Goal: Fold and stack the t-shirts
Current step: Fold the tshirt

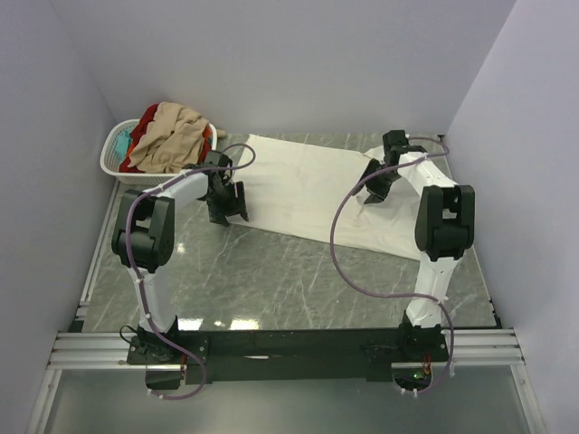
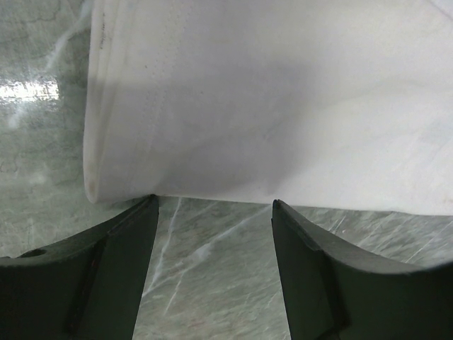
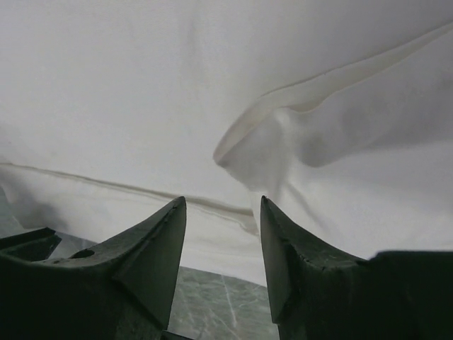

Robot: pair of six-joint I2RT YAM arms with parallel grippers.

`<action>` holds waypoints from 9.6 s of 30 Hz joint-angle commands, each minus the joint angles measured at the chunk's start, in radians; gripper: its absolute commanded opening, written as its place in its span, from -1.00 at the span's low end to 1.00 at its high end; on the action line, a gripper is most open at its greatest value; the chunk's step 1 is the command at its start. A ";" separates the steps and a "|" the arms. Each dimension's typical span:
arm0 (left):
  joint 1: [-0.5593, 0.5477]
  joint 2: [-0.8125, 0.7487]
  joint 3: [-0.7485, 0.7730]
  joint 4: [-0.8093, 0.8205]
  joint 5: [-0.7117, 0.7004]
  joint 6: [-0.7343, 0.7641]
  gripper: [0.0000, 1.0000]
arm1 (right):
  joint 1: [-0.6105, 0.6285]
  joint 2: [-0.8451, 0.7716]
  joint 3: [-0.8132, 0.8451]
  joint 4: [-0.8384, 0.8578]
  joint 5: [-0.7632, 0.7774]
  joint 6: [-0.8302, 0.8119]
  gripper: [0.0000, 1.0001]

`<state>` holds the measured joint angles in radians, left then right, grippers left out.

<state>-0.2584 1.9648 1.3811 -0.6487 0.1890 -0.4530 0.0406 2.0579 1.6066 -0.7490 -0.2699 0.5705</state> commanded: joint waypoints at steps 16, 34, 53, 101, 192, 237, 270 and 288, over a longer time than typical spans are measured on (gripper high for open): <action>-0.007 0.037 0.199 0.096 0.073 0.007 0.47 | -0.036 -0.234 -0.240 0.074 0.074 -0.040 0.09; -0.007 0.057 0.033 0.178 -0.022 -0.003 0.47 | -0.065 -0.211 -0.470 0.086 0.078 -0.015 0.05; -0.007 -0.196 -0.319 0.159 -0.003 -0.119 0.47 | -0.064 -0.401 -0.777 0.063 0.093 0.023 0.04; -0.054 -0.178 -0.249 0.187 0.012 -0.227 0.47 | -0.064 -0.401 -0.718 0.066 -0.006 -0.074 0.05; 0.090 -0.167 0.059 0.027 -0.042 -0.170 0.54 | -0.179 0.304 0.398 0.129 0.331 -0.067 -0.25; 0.036 0.213 0.420 -0.035 -0.269 -0.029 -0.23 | -0.255 0.045 0.131 0.160 0.187 -0.049 -1.00; 0.033 0.315 0.473 -0.026 -0.353 -0.055 -0.58 | -0.255 0.045 0.128 0.122 0.153 -0.061 -1.00; 0.033 0.232 0.447 -0.002 -0.290 -0.035 -0.99 | -0.255 -0.056 0.121 0.063 0.084 -0.009 -1.00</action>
<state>-0.2237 2.2612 1.8236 -0.6701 -0.1280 -0.5079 -0.2184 2.1075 1.7405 -0.6773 -0.1604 0.5430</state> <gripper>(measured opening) 0.022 0.008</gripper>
